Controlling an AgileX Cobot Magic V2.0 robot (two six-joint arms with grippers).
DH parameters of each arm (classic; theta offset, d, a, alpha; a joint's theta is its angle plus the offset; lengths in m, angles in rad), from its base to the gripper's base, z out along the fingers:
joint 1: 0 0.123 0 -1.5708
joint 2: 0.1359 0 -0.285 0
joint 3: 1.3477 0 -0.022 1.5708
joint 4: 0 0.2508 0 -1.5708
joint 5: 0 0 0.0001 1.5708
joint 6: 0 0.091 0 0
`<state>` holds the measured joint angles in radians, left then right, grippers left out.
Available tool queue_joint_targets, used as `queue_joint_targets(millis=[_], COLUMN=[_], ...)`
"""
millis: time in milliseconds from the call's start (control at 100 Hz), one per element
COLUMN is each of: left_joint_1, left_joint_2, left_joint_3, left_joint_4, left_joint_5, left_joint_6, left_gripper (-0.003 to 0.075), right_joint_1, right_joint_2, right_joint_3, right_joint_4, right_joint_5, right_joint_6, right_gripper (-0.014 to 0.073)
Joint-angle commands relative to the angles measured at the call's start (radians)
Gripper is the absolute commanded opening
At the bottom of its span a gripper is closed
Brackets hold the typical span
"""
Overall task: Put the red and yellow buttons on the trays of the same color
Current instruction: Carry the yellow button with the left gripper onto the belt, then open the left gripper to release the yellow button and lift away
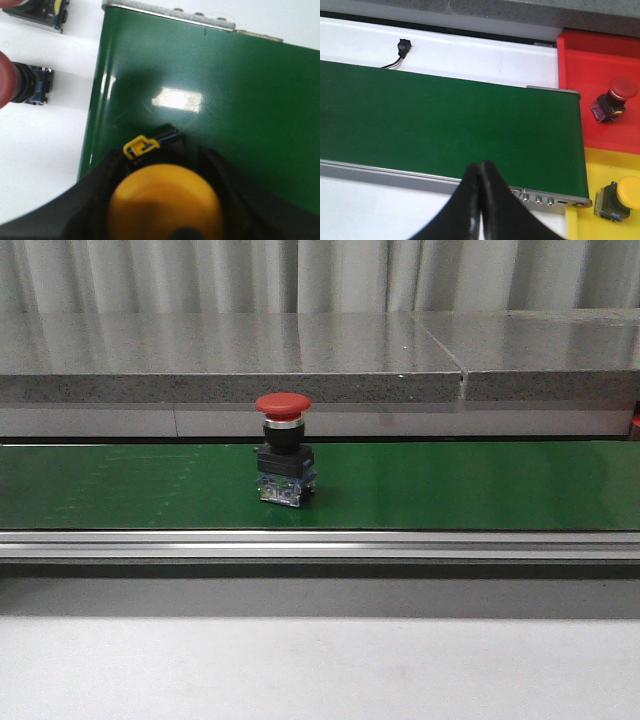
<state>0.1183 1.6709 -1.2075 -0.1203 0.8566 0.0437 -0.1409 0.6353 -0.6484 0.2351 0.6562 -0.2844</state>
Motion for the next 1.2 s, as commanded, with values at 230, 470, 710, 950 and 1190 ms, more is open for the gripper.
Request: queue_joint_targets(millis=[230, 470, 710, 950, 1190], left_joint_1=[-0.089, -0.147, -0.156, -0.156, -0.156], left_joint_2=[-0.035, -0.035, -0.119, -0.302, -0.566], left_joint_3=[-0.058, -0.150, -0.174, -0.135, 0.085], left_joint_4=[0.036, 0.089, 0.093, 0.066, 0.024], left_joint_5=[-0.031, -0.031, -0.064, -0.113, -0.239], left_joint_6=[0.023, 0.023, 0.023, 0.022, 0.022], left_gripper=[0.0683, 0.0663, 0.0663, 0.0663, 0.0663], right_joint_1=[0.000, 0.000, 0.000, 0.000, 0.000], right_joint_2=[-0.002, -0.002, -0.002, -0.002, -0.002], right_joint_3=[-0.024, -0.024, -0.024, -0.024, -0.024], right_joint_4=[0.004, 0.004, 0.004, 0.004, 0.004], right_joint_5=[-0.072, -0.072, -0.072, -0.072, -0.072], right_joint_6=[-0.008, -0.008, -0.008, -0.008, -0.008], right_gripper=[-0.0068, -0.0068, -0.0068, -0.0068, -0.0068])
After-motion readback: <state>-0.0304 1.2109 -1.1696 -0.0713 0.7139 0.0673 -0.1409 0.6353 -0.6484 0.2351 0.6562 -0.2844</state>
